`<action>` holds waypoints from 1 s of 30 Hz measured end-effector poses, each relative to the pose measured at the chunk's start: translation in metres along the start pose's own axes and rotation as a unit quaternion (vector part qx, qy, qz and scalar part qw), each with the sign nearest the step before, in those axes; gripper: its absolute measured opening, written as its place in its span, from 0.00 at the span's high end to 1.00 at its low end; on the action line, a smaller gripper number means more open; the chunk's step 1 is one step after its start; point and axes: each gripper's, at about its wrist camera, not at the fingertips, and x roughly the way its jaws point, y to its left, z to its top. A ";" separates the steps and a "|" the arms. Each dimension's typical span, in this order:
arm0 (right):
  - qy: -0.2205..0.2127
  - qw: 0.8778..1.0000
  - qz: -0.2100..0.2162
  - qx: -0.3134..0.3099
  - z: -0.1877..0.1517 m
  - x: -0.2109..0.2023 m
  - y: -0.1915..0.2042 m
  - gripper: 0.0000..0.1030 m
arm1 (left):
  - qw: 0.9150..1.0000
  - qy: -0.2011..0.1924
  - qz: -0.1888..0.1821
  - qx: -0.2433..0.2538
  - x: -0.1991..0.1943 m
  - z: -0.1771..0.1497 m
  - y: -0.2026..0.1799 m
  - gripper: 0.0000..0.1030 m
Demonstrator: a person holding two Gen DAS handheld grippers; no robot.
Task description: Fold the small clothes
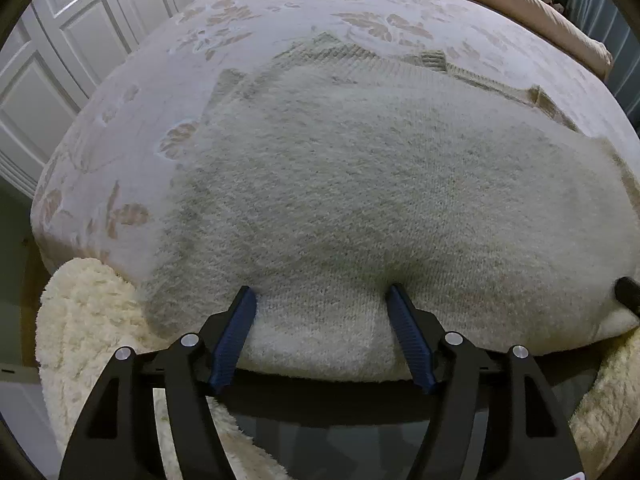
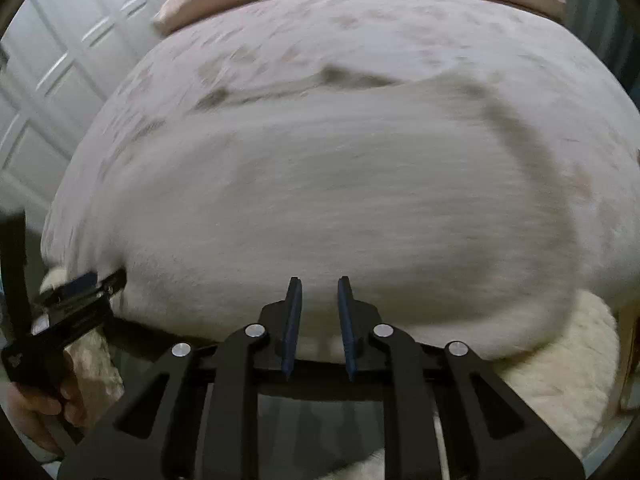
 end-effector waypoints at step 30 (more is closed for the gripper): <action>0.053 0.995 0.014 -0.082 0.045 0.050 0.092 0.73 | 0.998 -0.043 -0.049 -0.018 -0.032 -0.010 0.028 0.33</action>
